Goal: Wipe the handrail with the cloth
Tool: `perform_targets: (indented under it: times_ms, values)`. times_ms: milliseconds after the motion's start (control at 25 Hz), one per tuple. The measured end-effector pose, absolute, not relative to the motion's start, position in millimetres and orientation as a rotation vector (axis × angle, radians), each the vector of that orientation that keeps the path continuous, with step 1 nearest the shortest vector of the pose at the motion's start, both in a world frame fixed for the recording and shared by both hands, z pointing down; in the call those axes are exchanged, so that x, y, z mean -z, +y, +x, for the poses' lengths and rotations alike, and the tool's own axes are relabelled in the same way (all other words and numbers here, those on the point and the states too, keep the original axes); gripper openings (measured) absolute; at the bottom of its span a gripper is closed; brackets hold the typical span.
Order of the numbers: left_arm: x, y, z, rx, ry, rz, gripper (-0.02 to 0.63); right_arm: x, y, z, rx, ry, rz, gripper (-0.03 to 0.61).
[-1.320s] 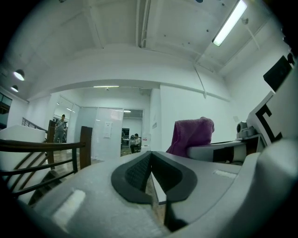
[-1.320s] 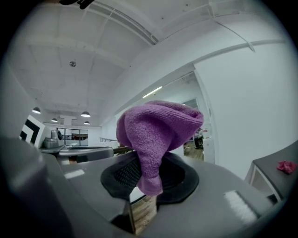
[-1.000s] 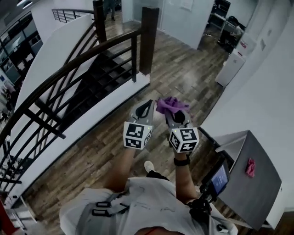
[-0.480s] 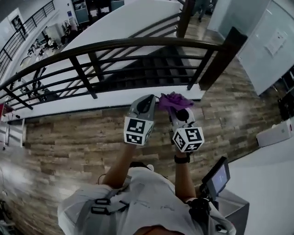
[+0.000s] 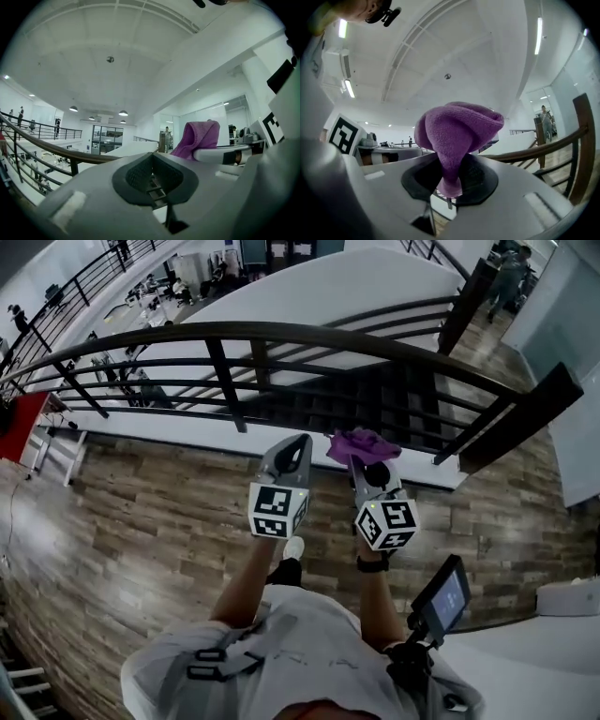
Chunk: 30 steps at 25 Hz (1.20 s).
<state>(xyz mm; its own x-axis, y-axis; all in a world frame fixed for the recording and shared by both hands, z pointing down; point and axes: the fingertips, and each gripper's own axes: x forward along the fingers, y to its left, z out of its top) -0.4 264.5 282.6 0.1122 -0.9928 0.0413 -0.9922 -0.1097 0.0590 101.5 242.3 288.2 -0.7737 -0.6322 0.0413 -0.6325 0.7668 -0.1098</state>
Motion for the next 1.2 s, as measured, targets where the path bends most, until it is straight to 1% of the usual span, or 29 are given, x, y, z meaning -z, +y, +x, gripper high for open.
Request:
perform_targets:
  times_ms: [160, 240, 400, 520, 640, 840, 1040, 1200]
  values:
    - [-279, 215, -33, 0.059, -2.068, 2.286, 0.000, -280, 200, 60, 0.134, -2.899, 1.018, 0.080]
    - [-274, 191, -49, 0.088, -2.078, 2.289, 0.000, -275, 174, 43, 0.199, -2.861, 1.051, 0.080]
    - [-274, 150, -86, 0.130, -2.075, 2.284, -0.002, -279, 133, 4, 0.128, -2.858, 1.005, 0.078]
    - [-281, 119, -106, 0.062, -2.064, 2.244, -0.002, -283, 105, -10, 0.156, -2.800, 1.056, 0.077]
    - [-279, 88, -111, 0.012, -2.075, 2.260, -0.003, -280, 70, -15, 0.160, -2.791, 1.083, 0.074]
    - [-284, 35, -117, 0.092, -2.071, 2.253, -0.002, -283, 22, -21, 0.004, -2.923, 0.942, 0.072]
    - [-282, -35, -113, 0.151, -2.081, 2.247, -0.002, -284, -50, -25, 0.050, -2.980, 0.826, 0.075]
    - [-286, -87, -126, 0.164, -2.179, 2.165, -0.002, -286, -107, -38, 0.087, -2.984, 0.704, 0.075]
